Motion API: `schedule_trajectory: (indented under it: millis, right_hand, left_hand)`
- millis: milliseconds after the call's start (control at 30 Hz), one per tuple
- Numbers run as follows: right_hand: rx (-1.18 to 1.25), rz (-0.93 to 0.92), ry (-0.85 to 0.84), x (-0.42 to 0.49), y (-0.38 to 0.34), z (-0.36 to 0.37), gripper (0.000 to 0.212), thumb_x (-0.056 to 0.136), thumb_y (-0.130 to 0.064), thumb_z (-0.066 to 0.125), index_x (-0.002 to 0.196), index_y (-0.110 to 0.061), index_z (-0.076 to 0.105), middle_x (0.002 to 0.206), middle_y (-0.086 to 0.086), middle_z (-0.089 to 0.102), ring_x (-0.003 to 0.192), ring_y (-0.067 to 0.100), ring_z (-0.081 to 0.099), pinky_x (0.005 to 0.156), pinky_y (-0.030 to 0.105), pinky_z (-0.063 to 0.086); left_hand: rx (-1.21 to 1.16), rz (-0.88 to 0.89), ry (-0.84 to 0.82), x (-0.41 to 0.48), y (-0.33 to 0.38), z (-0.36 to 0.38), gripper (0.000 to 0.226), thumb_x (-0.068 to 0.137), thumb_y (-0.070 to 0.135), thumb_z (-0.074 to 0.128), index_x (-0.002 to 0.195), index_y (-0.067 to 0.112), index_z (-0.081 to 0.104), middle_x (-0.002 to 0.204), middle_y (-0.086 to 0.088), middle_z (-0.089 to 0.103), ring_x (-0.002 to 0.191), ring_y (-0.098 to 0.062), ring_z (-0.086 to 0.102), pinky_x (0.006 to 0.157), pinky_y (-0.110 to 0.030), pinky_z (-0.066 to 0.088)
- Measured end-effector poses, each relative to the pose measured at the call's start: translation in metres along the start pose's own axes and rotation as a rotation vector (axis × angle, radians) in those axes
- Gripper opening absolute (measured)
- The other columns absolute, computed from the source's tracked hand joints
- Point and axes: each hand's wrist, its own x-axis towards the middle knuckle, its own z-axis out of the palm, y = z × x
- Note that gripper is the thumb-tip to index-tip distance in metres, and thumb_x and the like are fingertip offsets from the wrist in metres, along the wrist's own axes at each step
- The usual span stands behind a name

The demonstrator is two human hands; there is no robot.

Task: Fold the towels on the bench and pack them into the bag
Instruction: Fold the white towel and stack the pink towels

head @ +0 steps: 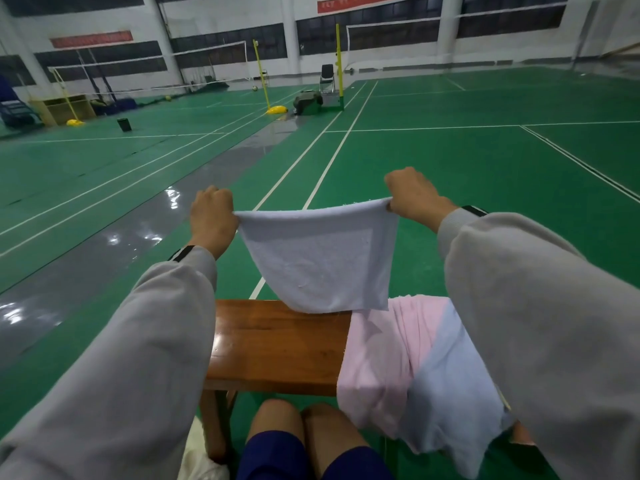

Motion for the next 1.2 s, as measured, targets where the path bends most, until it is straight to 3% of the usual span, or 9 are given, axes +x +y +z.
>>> schedule_trajectory:
  millis: [167, 233, 333, 400, 433, 600, 833, 1067, 1200]
  right_hand:
    - [0.068, 0.026, -0.001, -0.002, -0.001, 0.005, 0.024, 0.085, 0.002, 0.054, 0.104, -0.012, 0.058, 0.098, 0.013, 0.06, 0.087, 0.035, 0.059, 0.073, 0.037, 0.047]
    - [0.036, 0.067, -0.014, 0.0, -0.003, 0.008, 0.019, 0.083, 0.005, 0.054, 0.091, -0.009, 0.064, 0.088, 0.013, 0.06, 0.087, 0.037, 0.061, 0.073, 0.037, 0.049]
    - [0.101, 0.18, 0.002, 0.005, 0.004, 0.009, 0.022, 0.081, 0.007, 0.054, 0.065, -0.007, 0.049, 0.066, 0.011, 0.047, 0.073, 0.034, 0.056, 0.065, 0.036, 0.043]
    - [0.277, 0.276, 0.02, 0.013, 0.013, 0.011, 0.014, 0.082, -0.001, 0.06, 0.069, -0.004, 0.056, 0.072, 0.014, 0.055, 0.073, 0.032, 0.056, 0.064, 0.033, 0.042]
    - [0.383, 0.315, 0.011, 0.017, 0.017, 0.011, 0.008, 0.083, -0.007, 0.064, 0.077, -0.003, 0.063, 0.079, 0.015, 0.06, 0.075, 0.032, 0.058, 0.064, 0.033, 0.042]
    - [0.935, 0.468, -0.029, 0.025, 0.024, 0.017, 0.036, 0.088, -0.03, 0.067, 0.117, -0.009, 0.068, 0.11, 0.011, 0.067, 0.096, 0.029, 0.065, 0.069, 0.034, 0.052]
    - [0.889, 0.444, -0.014, 0.022, 0.023, 0.022, 0.027, 0.09, -0.022, 0.064, 0.111, -0.006, 0.069, 0.108, 0.013, 0.068, 0.094, 0.03, 0.066, 0.065, 0.032, 0.051]
    - [0.857, 0.367, -0.023, 0.034, 0.008, 0.014, 0.026, 0.093, -0.017, 0.057, 0.112, -0.004, 0.068, 0.107, 0.013, 0.067, 0.091, 0.028, 0.065, 0.065, 0.033, 0.053]
    - [0.936, 0.31, -0.056, 0.039, -0.001, 0.018, 0.015, 0.093, -0.014, 0.057, 0.097, -0.009, 0.07, 0.103, 0.012, 0.068, 0.091, 0.027, 0.068, 0.071, 0.039, 0.062]
  left_hand:
    - [-0.205, -0.179, -0.184, 0.008, -0.005, 0.008, 0.017, 0.076, 0.003, 0.079, 0.075, 0.003, 0.062, 0.075, -0.014, 0.061, 0.073, -0.03, 0.057, 0.068, -0.037, 0.049]
    - [-0.556, -0.226, -0.346, 0.009, -0.007, 0.006, 0.031, 0.072, 0.003, 0.087, 0.069, 0.007, 0.056, 0.073, -0.013, 0.059, 0.072, -0.025, 0.056, 0.067, -0.035, 0.051]
    - [-1.168, -0.344, -0.678, -0.003, -0.008, -0.009, 0.023, 0.082, -0.004, 0.077, 0.086, 0.004, 0.055, 0.09, -0.021, 0.068, 0.084, -0.03, 0.072, 0.072, -0.032, 0.062]
    - [-1.227, -0.336, -0.748, -0.006, -0.013, -0.009, 0.021, 0.087, 0.002, 0.072, 0.102, 0.003, 0.057, 0.104, -0.02, 0.071, 0.095, -0.031, 0.074, 0.077, -0.034, 0.063]
    - [-1.232, -0.322, -0.74, -0.007, -0.015, -0.008, 0.021, 0.089, 0.004, 0.071, 0.105, 0.004, 0.057, 0.108, -0.017, 0.07, 0.099, -0.029, 0.072, 0.081, -0.035, 0.061]
    - [-1.338, -0.38, -0.605, -0.009, -0.015, 0.001, 0.012, 0.095, 0.011, 0.069, 0.098, 0.01, 0.058, 0.104, -0.012, 0.068, 0.098, -0.028, 0.069, 0.091, -0.041, 0.056]
    - [-1.256, -0.451, -0.56, -0.016, -0.006, 0.001, 0.032, 0.093, 0.015, 0.073, 0.117, 0.002, 0.055, 0.108, -0.016, 0.069, 0.095, -0.033, 0.071, 0.084, -0.043, 0.061]
    - [-1.269, -0.536, -0.427, -0.016, -0.018, 0.008, 0.027, 0.096, 0.017, 0.07, 0.113, 0.002, 0.055, 0.11, -0.019, 0.068, 0.089, -0.032, 0.07, 0.075, -0.042, 0.06]
    - [-1.251, -0.575, -0.398, -0.014, -0.025, 0.017, 0.029, 0.101, 0.026, 0.064, 0.114, 0.0, 0.06, 0.109, -0.016, 0.068, 0.089, -0.03, 0.067, 0.076, -0.038, 0.059]
